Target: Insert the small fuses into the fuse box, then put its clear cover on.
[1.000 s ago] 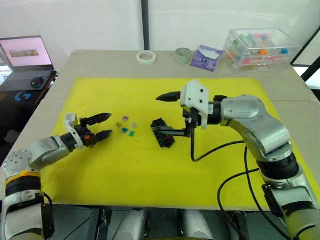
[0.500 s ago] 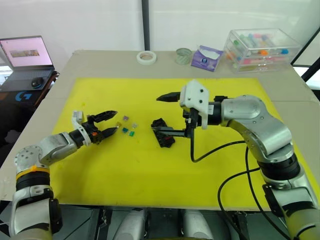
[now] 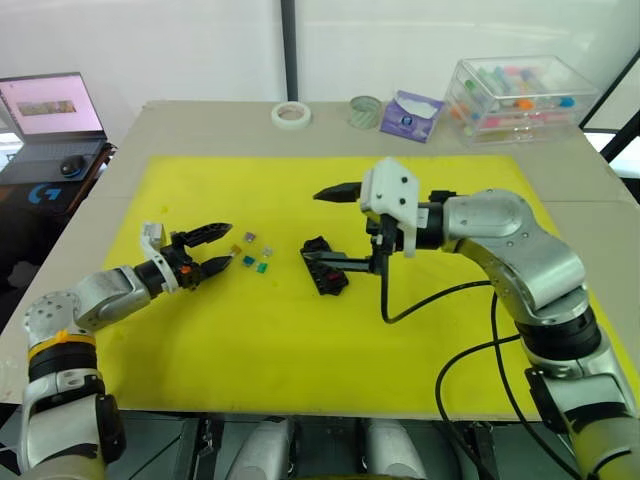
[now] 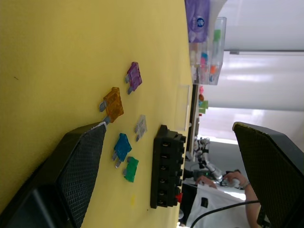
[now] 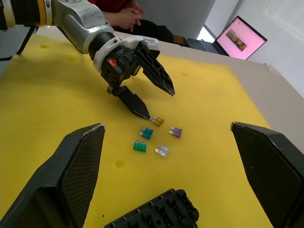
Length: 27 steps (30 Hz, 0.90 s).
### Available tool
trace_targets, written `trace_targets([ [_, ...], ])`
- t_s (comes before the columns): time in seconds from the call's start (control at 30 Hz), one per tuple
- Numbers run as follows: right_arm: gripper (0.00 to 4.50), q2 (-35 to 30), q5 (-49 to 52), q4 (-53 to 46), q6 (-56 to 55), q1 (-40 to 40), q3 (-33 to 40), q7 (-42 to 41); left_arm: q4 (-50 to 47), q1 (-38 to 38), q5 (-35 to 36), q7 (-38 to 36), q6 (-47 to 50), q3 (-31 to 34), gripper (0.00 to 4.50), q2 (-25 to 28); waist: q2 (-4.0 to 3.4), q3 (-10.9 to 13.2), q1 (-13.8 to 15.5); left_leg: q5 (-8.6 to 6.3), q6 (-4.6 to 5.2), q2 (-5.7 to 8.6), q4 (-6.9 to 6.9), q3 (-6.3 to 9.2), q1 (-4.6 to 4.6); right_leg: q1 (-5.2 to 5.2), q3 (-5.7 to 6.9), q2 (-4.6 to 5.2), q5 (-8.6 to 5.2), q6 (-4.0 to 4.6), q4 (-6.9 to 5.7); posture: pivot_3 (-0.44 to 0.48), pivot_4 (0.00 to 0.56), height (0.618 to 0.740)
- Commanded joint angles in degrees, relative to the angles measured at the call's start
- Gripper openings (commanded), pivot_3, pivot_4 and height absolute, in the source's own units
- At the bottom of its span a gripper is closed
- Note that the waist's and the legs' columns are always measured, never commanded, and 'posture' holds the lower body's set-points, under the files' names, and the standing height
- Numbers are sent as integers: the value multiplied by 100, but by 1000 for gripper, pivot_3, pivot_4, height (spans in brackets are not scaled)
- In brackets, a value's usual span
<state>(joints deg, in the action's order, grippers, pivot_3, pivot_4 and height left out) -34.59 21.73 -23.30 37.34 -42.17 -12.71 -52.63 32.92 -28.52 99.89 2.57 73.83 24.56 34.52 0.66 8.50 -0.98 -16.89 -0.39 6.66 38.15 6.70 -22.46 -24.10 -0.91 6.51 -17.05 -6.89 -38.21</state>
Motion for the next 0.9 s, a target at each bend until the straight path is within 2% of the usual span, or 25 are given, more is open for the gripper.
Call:
trace_targets([
  [0.03, 4484, -5, 91, -193, -20, -153, 171, 8, 150, -40, -261, -28, -55, 194, 4500, -32, 0, 0, 5, 0, 0, 0, 0, 0, 0, 0, 0, 0, 0, 0, 0, 0, 150, 740],
  [0.9, 4484, -11, 127, -241, 85, -182, 146, 35, 801, -566, -1745, -810, 40, 521, 4500, -319, -2, -8, 50, 5, -8, 0, 6, 2, 1, 1, 1, 0, 0, 0, -5, 0, 150, 740],
])
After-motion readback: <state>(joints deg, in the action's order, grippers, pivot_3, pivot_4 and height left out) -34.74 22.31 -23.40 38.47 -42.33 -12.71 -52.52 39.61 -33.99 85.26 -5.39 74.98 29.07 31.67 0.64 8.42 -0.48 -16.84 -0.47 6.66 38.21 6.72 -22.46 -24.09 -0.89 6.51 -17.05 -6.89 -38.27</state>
